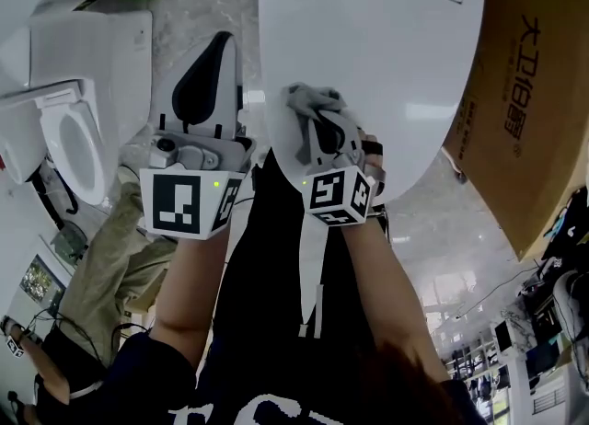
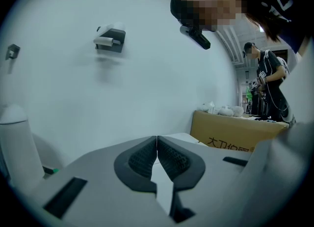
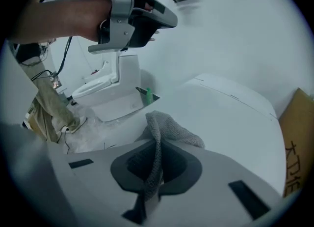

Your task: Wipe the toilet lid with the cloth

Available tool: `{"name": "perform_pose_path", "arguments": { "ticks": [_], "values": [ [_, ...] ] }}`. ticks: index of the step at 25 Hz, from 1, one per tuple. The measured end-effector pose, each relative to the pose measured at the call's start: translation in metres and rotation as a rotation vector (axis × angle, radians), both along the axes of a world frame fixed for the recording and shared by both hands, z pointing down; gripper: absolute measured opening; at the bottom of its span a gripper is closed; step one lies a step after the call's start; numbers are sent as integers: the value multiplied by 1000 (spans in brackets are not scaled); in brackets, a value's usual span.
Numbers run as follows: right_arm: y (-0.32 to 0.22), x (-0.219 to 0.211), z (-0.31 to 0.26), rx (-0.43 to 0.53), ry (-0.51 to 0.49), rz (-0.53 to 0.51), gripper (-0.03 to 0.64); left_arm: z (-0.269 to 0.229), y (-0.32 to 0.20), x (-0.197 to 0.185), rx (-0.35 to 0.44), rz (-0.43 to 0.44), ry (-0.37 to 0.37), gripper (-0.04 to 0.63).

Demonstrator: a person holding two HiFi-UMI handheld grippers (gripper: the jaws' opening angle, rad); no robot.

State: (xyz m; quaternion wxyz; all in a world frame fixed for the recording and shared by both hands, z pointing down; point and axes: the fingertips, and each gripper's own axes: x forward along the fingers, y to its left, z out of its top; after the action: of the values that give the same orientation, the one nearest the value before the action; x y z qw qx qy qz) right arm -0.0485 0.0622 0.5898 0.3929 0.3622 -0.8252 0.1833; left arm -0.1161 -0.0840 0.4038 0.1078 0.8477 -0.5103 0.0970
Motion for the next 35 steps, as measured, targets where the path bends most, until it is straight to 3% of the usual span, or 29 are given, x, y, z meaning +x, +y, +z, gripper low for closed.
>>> {"name": "perform_pose_path", "arguments": {
  "ticks": [6, 12, 27, 32, 35],
  "values": [
    [17, -61, 1, -47, -43, -161, 25, 3, 5, -5, -10, -18, 2, 21],
    [47, -52, 2, -65, -55, -250, 25, 9, 13, -5, -16, -21, 1, 21],
    [39, 178, 5, -13, 153, 182, 25, 21, 27, 9, -32, 14, -19, 21],
    [41, 231, 5, -7, 148, 377, 25, 30, 36, 13, -53, 29, -26, 21],
    [51, 244, 6, -4, 164, 422, 25, 40, 42, 17, -74, 42, -27, 21]
  ]
}}
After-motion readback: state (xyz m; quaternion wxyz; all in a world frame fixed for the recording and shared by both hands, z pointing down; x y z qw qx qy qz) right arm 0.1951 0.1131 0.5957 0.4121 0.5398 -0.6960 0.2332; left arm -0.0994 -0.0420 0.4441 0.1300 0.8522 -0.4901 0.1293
